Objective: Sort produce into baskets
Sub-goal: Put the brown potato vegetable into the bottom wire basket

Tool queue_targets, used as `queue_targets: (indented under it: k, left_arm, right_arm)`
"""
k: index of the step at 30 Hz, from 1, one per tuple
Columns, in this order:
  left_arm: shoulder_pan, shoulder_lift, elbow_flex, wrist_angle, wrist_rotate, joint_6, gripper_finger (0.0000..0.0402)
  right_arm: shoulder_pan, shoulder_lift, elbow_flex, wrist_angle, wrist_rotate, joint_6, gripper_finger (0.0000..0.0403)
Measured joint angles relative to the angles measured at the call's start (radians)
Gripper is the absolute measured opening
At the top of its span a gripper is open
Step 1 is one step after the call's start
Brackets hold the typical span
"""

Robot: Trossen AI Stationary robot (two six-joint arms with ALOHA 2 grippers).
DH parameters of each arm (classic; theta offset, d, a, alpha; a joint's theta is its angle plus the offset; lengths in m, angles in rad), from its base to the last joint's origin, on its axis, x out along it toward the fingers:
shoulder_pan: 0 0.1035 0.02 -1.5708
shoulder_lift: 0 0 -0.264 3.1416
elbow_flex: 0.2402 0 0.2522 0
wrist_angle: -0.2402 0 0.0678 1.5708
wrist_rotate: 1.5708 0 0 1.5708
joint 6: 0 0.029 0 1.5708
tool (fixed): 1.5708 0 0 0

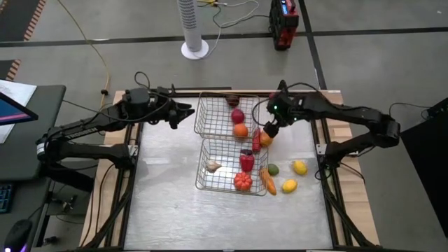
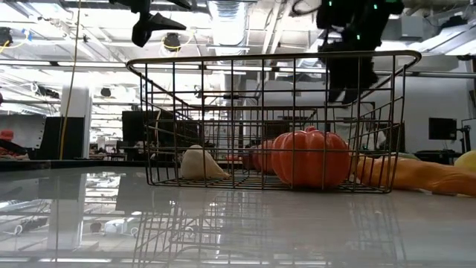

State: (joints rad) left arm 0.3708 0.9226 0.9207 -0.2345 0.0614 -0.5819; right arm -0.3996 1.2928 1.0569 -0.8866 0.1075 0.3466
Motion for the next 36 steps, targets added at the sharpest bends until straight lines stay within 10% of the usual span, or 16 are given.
queue_targets:
  k: [12, 36]
  left_arm:
    - [-0.009, 0.0, 0.0, -0.002, -0.014, 0.039, 0.0201]
    - [-0.009, 0.0, 0.0, 0.0, -0.016, 0.049, 0.0201]
  right_arm:
    - [-0.059, 0.001, -0.226, 0.145, -0.182, 0.192, 0.0341]
    - [-0.038, 0.005, -0.401, 0.495, -0.158, 0.64, 0.0347]
